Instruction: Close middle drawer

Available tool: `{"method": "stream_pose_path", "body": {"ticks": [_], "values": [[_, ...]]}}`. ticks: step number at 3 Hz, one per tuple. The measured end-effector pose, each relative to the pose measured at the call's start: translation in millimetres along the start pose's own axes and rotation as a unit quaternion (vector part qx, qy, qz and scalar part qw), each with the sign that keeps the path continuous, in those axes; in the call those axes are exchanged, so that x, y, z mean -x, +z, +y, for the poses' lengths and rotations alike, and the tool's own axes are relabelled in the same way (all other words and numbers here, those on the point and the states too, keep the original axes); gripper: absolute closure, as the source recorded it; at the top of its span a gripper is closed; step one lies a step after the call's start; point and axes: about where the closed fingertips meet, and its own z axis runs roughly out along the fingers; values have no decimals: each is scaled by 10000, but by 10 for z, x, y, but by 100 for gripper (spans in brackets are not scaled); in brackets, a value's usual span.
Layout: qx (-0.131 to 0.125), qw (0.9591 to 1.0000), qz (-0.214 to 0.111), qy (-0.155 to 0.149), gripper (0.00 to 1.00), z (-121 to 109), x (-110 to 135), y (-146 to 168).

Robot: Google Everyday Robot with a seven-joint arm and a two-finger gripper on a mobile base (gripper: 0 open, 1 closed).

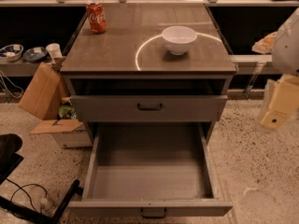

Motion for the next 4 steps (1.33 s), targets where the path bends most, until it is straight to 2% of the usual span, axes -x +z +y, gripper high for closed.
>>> {"method": "stream_pose_path", "body": {"ticks": [1, 2, 3, 4], "values": [[-56, 9998, -117, -125, 0, 211, -128, 374], [-107, 9999, 30, -131, 0, 424, -330, 972], [70, 9993, 334, -122, 13, 640, -542, 1804], [379, 9973, 624, 111, 36, 884, -841, 2546]]}}
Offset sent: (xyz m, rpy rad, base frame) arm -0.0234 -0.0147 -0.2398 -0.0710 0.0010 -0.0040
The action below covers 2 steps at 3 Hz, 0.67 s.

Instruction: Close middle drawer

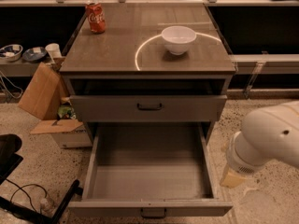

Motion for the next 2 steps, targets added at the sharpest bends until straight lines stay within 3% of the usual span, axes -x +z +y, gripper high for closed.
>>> {"method": "stream_pose_path", "body": {"ticks": [1, 2], "values": [[303, 9992, 61, 242, 59, 178, -128, 539], [354, 9990, 55, 282, 83, 202, -135, 608]]}}
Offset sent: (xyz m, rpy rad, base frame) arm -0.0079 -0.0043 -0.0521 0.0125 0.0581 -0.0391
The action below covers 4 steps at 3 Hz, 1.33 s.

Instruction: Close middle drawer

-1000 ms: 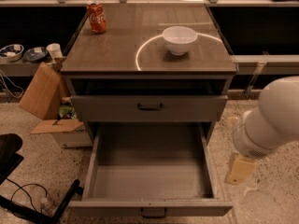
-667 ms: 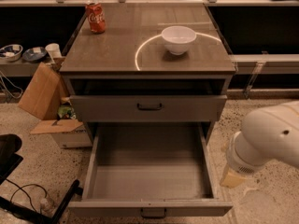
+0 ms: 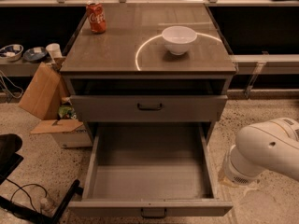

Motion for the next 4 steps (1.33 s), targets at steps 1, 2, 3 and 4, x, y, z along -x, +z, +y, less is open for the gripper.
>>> {"method": "stream_pose_path", "body": {"ticks": [1, 2, 3, 4], "values": [[0, 10000, 0, 0, 100, 0, 0, 0], [154, 9998, 81, -35, 100, 112, 32, 175], [362, 9985, 349, -238, 100, 511, 52, 532], [500, 9969, 486, -351, 100, 862, -20, 735]]}}
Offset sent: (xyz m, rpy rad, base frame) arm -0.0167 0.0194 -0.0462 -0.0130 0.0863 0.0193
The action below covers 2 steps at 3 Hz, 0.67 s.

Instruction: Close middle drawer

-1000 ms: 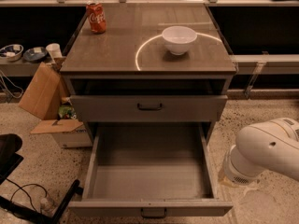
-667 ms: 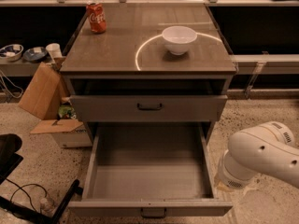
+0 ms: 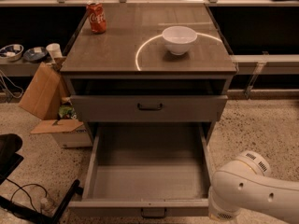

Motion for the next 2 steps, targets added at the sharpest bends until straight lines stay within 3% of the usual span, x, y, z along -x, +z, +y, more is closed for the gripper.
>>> {"method": "stream_pose_path", "body": {"ticks": [2], "values": [[169, 9990, -404, 0, 100, 181, 84, 800]]}}
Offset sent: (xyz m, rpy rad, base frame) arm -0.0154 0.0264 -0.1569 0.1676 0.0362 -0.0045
